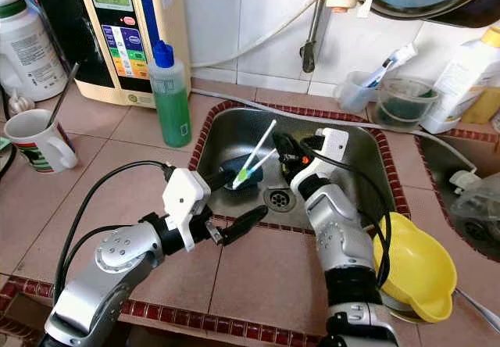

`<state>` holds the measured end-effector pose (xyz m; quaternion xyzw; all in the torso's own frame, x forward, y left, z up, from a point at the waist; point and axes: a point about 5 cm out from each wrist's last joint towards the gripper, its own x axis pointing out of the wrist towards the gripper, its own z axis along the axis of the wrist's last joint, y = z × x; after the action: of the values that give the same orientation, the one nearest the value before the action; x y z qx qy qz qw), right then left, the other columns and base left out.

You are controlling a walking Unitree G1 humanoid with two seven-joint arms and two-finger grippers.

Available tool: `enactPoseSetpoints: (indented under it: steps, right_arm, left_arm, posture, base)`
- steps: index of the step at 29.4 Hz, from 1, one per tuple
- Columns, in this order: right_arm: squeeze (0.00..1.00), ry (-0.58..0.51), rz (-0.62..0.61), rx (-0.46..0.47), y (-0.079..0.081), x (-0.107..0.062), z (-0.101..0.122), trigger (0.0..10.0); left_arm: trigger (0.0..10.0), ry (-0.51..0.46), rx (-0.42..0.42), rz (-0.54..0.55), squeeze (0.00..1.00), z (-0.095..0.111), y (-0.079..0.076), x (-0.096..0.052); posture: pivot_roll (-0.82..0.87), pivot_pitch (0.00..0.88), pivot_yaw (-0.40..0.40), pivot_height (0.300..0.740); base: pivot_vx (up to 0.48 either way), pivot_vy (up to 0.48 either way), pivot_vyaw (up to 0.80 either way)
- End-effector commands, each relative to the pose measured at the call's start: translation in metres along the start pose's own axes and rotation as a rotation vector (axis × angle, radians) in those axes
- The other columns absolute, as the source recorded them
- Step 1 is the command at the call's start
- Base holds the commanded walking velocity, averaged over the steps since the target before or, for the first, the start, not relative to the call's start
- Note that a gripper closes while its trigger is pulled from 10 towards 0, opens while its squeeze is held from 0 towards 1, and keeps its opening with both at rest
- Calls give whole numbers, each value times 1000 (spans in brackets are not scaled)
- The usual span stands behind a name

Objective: Kitchen organization

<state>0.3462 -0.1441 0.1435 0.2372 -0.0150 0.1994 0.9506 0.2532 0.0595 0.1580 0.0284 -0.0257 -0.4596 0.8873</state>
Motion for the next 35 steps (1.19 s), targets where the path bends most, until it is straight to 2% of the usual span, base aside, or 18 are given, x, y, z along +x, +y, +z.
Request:
enactPoseSetpoints:
  steps: [1,9,15,16,17,19,20,22,23,24,27,35]
  right_arm:
    - [1000,-25,-1,9,-1,-2,7,10000]
    - [1000,-49,13,2,1,-3,12,10000]
    - [1000,-111,26,-36,7,-5,23,10000]
    - [1000,-145,21,-76,9,-5,29,10000]
    - [1000,-153,19,-87,9,-5,30,10000]
    - [1000,-204,-16,-167,9,-6,38,10000]
    - [1000,-269,-62,-271,8,-8,49,10000]
    - [1000,-346,-82,-381,12,-12,64,10000]
    - [851,-364,-83,-406,13,-14,68,10000]
    - [0,-382,-84,-456,15,-16,73,10000]
    - [0,-406,-102,-535,16,-22,81,10000]
    - [0,-405,-144,-606,16,-35,77,10000]
  left_arm:
    - [10000,-2,14,-2,0,3,-1,1]
    - [10000,-10,27,11,0,4,2,1]
    - [10000,-13,40,80,0,7,18,0]
    - [10000,-18,46,105,0,9,26,0]
    - [10000,-20,48,110,0,9,27,0]
    - [10000,-25,46,130,0,11,33,-2]
    - [10000,-36,52,153,0,13,40,-4]
    - [10000,-47,57,186,0,17,50,-7]
    - [10000,-50,60,195,0,18,53,-8]
    - [10000,-54,70,208,0,20,57,-9]
    - [10000,-73,72,250,0,22,67,-13]
    - [10000,-139,31,318,0,26,80,-19]
  posture:
    - [53,81,-45,740]
    - [54,70,-44,740]
    - [54,67,-46,740]
    - [55,61,-51,740]
    - [55,61,-51,740]
    - [55,61,-51,740]
    - [57,53,-55,740]
    - [59,50,-58,740]
    - [59,50,-58,740]
    - [59,50,-58,740]
    - [58,38,-64,740]
    - [48,30,-65,740]
  base:
    - [0,0,0]
    - [0,0,0]
    - [0,0,0]
    - [0,0,0]
    - [0,0,0]
    - [0,0,0]
    - [0,0,0]
    - [0,0,0]
    - [0,0,0]
    - [0,0,0]
    - [0,0,0]
    - [0,-77,0]
